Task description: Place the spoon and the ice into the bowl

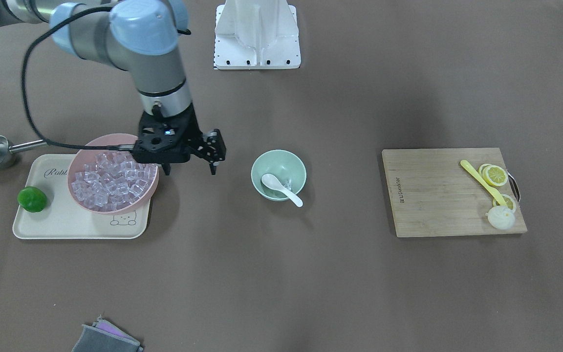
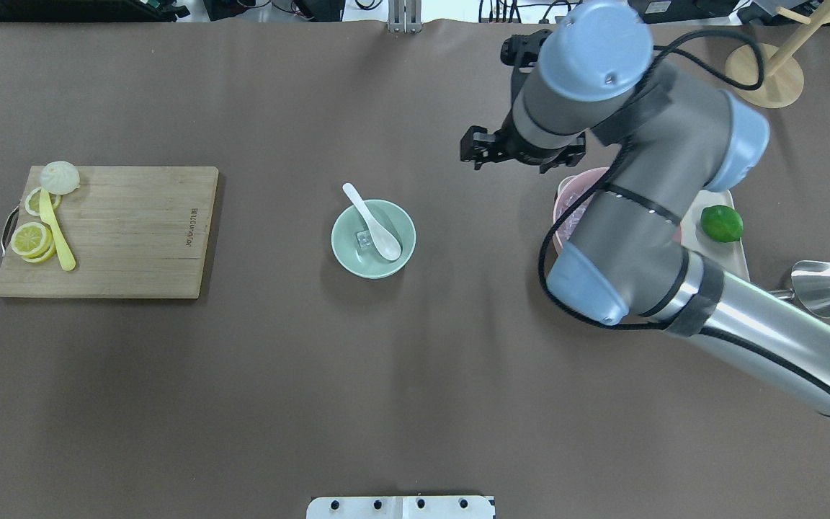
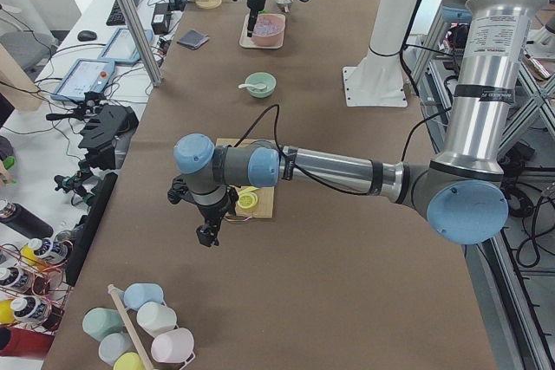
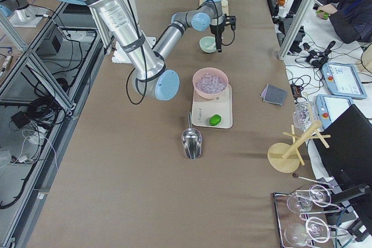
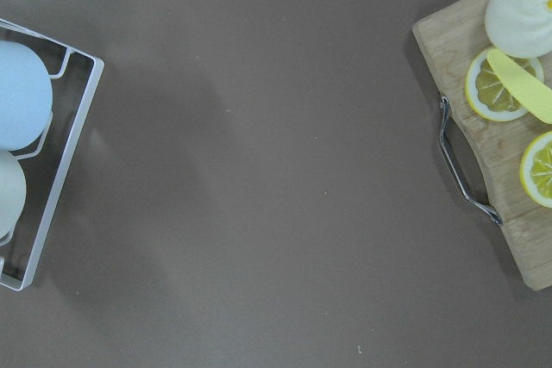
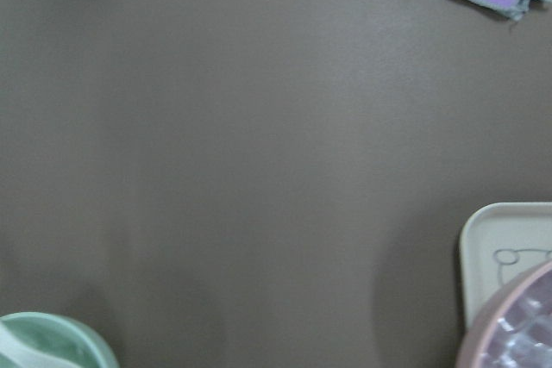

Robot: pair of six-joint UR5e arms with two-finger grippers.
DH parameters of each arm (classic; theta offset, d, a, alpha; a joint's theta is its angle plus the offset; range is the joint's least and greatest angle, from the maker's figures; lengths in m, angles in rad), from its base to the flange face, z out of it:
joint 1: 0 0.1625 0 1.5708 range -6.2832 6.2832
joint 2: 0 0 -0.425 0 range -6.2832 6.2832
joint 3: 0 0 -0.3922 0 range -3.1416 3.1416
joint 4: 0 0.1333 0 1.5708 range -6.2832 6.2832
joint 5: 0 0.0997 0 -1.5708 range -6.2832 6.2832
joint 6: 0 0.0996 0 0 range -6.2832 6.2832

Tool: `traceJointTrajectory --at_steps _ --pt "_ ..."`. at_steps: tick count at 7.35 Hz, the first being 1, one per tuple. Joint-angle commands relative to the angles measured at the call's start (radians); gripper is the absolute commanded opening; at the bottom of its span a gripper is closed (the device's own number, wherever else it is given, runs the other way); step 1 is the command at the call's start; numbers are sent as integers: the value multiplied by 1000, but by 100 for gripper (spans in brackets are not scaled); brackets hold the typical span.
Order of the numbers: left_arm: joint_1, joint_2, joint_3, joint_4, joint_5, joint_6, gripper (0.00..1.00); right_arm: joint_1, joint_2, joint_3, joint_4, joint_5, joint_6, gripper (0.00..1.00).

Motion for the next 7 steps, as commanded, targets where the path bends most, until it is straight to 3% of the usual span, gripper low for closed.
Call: traceJointTrajectory --at_steps 1,3,7 --pt "0 103 -137 -2 -67 -217 98 140 -113 83 -78 87 -287 100" --pt "0 108 -128 0 -64 -214 98 330 -281 94 -77 226 -572 100" --pt "0 113 -116 -2 -73 -214 98 634 -692 99 -77 227 -1155 100"
